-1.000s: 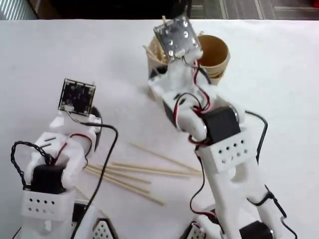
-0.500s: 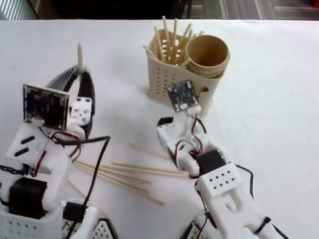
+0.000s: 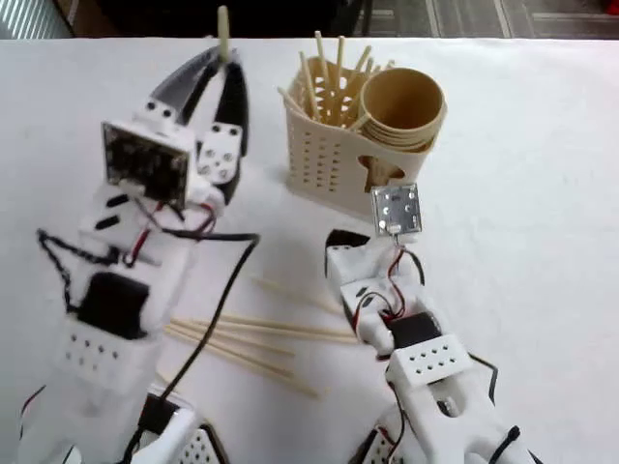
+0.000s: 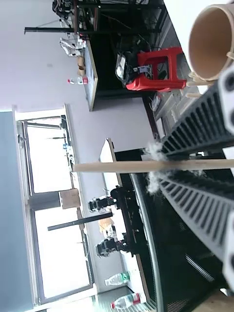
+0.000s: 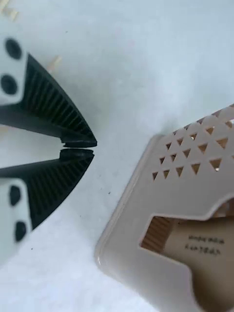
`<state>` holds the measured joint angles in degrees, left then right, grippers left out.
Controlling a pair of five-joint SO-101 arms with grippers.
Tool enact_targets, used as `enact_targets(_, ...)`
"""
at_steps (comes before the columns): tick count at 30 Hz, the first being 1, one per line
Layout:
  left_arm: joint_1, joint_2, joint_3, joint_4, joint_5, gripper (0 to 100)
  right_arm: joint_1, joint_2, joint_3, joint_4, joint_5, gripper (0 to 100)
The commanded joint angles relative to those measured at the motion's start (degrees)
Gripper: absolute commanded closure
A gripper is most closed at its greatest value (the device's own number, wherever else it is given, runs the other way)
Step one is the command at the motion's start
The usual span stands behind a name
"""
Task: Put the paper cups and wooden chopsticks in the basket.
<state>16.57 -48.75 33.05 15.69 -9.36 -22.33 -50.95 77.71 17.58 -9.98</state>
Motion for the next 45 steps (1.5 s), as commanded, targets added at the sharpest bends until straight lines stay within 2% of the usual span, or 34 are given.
enact_targets(1, 2.77, 5.67, -6.86, -5.63, 0.7, 98, 0.75, -1.01, -0.26, -1.01, -0.26, 98.1)
enact_targets(11, 3.47, 27.03, -27.08, -5.98, 0.79, 98, 0.75, -1.01, -0.18, -1.01, -0.18, 98.1)
enact_targets(20, 4.7, 43.47, -39.03, -6.15, 0.88, 98, 0.48, -0.92, -0.18, -1.01, -0.18, 98.1)
enact_targets(23, 4.7, 47.34, -40.88, -5.98, 4.57, 97, 0.57, -0.92, -0.18, -1.01, -0.18, 98.1)
enact_targets(26, 4.18, 48.75, -40.35, -5.36, 8.18, 92, 0.57, -0.92, -0.18, -1.01, -0.18, 98.1)
enact_targets(30, 4.26, 48.75, -40.09, 1.41, 8.62, 86, 0.57, -0.92, -0.18, -1.01, -0.18, 98.1)
enact_targets(36, 2.95, 45.05, -39.82, 6.15, 8.44, 85, 0.75, -0.92, -0.18, -1.01, -0.18, 98.1)
enact_targets(39, 2.42, 40.75, -40.09, 11.69, 8.09, 85, 0.75, -0.92, -0.18, -1.01, -0.18, 98.1)
enact_targets(45, 1.8, 31.34, -39.56, 27.69, 0.97, 85, 0.84, -0.92, -0.18, -1.01, -0.18, 98.1)
